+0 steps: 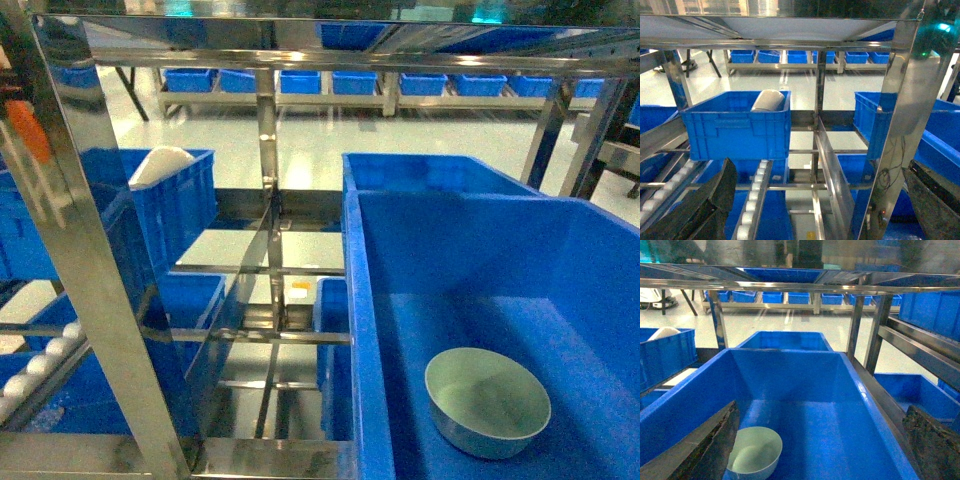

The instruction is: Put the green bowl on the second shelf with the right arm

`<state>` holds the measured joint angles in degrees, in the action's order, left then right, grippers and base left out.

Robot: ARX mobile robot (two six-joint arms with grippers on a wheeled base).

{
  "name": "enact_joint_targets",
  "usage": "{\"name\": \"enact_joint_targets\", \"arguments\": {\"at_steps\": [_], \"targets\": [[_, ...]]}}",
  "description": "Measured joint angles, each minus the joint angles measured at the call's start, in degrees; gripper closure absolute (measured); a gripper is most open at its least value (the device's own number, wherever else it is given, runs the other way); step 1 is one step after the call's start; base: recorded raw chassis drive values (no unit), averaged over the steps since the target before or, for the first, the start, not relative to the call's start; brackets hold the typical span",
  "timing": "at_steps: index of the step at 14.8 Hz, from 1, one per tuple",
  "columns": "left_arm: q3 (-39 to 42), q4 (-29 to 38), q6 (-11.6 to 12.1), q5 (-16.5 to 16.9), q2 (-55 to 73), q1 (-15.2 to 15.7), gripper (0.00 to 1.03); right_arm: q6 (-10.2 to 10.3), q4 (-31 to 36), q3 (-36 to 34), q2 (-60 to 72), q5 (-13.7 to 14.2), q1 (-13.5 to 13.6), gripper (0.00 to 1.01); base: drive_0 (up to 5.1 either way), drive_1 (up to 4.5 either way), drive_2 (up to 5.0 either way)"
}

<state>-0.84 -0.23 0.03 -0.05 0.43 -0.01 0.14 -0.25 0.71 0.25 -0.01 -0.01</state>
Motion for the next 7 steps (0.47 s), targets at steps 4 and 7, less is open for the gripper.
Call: {"name": "enact_joint_targets", "arguments": {"at_steps": [4, 7], "targets": [[0.0, 0.0, 0.0, 0.0, 0.0, 0.0, 0.05, 0.0, 0.0, 0.0, 0.0, 0.0, 0.0, 0.03, 0.0, 0.00, 0.0], [0.0, 0.0, 0.0, 0.0, 0.0, 0.0, 0.05, 0.0, 0.0, 0.0, 0.0, 0.0, 0.0, 0.03, 0.0, 0.00, 0.0]]}}
